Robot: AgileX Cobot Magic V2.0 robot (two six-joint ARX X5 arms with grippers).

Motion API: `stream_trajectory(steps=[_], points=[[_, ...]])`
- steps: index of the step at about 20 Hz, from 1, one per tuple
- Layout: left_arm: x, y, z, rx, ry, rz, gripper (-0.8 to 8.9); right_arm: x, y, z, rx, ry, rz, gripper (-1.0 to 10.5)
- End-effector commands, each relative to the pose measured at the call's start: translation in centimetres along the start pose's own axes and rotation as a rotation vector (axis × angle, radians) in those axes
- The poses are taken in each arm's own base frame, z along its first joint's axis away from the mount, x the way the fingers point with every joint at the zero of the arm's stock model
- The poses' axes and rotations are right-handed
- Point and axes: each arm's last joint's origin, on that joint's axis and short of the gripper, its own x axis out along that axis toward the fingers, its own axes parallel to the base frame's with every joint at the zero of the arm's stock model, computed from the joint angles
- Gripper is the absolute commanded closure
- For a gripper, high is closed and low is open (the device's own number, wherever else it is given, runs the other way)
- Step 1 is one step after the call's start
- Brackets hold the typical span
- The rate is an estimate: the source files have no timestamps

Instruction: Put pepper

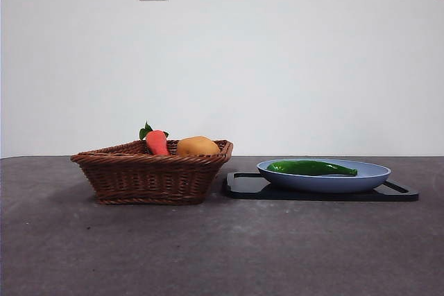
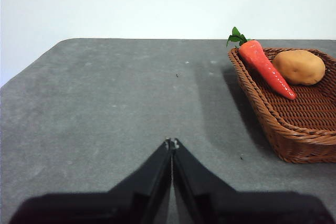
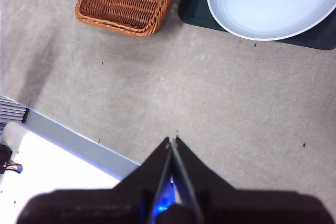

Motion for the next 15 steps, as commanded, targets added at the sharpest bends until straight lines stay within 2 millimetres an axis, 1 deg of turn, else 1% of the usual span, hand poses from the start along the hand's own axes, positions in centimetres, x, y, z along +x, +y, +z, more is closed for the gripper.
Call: stream_trajectory(steps=[1, 3, 6, 7, 9, 11, 13, 15], points=[[0.1, 0.1, -0.2, -0.01, -0.002, 0.006, 8.06, -0.2, 0.1, 0.4, -0.002, -0.015, -0.001, 9.4], [0.1, 0.1, -0.2, -0.01, -0.002, 0.006, 8.06, -0.4, 0.1, 0.5, -0.057, -0.041, -0.014, 9.4], [0.1, 0.1, -0.2, -0.01, -0.005, 0.006, 8.06, -2.6, 0.0, 0.0, -0.114, -0.252, -0.117, 9.4], [0.1, 0.1, -0.2, -0.01, -0.005, 0.006, 8.06, -3.3, 0.1, -0.6, -0.139, -0.351, -0.126, 9.4], [0.1, 0.1, -0.2, -0.01, -0.005, 0.006, 8.06, -3.7, 0.1, -2.2, -0.177, -0.491, -0.144, 9.4], [0.1, 0.1, -0.2, -0.01, -0.005, 0.006, 8.06, -2.9, -0.5, -4.2, -0.205, -0.608, -0.192, 9.4], [0.1, 0.1, -0.2, -0.01, -0.005, 0.006, 8.06, -1.1, -1.7, -6.1, -0.218, -0.727, -0.271, 9.4], [0.1, 0.1, -0.2, -0.01, -0.005, 0.006, 8.06, 1.1, -2.9, -7.9, -0.212, -0.82, -0.298, 9.4]])
